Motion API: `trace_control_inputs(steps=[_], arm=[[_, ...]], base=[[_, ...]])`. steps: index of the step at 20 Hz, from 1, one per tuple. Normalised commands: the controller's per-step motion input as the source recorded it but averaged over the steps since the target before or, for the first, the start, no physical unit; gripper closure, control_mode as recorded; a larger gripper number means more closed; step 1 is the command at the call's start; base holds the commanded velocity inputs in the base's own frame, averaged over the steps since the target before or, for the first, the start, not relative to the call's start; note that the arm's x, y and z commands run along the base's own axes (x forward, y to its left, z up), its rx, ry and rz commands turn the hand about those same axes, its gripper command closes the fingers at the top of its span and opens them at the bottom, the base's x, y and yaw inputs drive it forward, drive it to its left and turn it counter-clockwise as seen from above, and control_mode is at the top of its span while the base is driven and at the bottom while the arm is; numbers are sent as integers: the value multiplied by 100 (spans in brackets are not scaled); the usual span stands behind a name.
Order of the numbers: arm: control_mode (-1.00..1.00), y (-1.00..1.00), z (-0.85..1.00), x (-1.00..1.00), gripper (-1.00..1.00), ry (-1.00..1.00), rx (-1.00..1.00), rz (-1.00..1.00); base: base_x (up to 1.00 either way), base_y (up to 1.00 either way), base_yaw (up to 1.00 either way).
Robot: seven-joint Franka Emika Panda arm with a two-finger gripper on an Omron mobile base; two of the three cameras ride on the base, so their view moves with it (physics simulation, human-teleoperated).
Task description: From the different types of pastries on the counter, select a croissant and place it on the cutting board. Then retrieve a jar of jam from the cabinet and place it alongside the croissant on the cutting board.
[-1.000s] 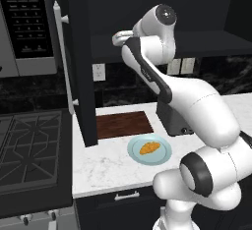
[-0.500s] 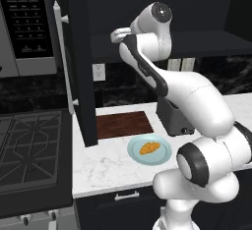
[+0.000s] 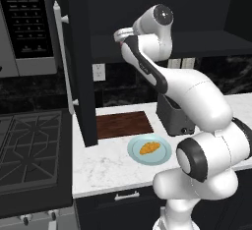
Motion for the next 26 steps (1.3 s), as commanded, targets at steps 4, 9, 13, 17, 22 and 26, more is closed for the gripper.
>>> trace_control_inputs(steps=[4, 9, 13, 17, 22, 26], arm=[[-100, 1, 0, 1, -100, 0, 0, 0], [-100, 0, -3, 30, -100, 0, 0, 0], [-100, 3, -4, 37, -100, 0, 0, 0], [-100, 3, 0, 3, -100, 0, 0, 0], [-100, 0, -6, 0, -100, 1, 0, 0], [-100, 0, -22, 0, -100, 4, 0, 0]], base=[[0, 0, 0], [0, 0, 0], [0, 0, 0], [0, 0, 0], [0, 0, 0], [0, 0, 0]])
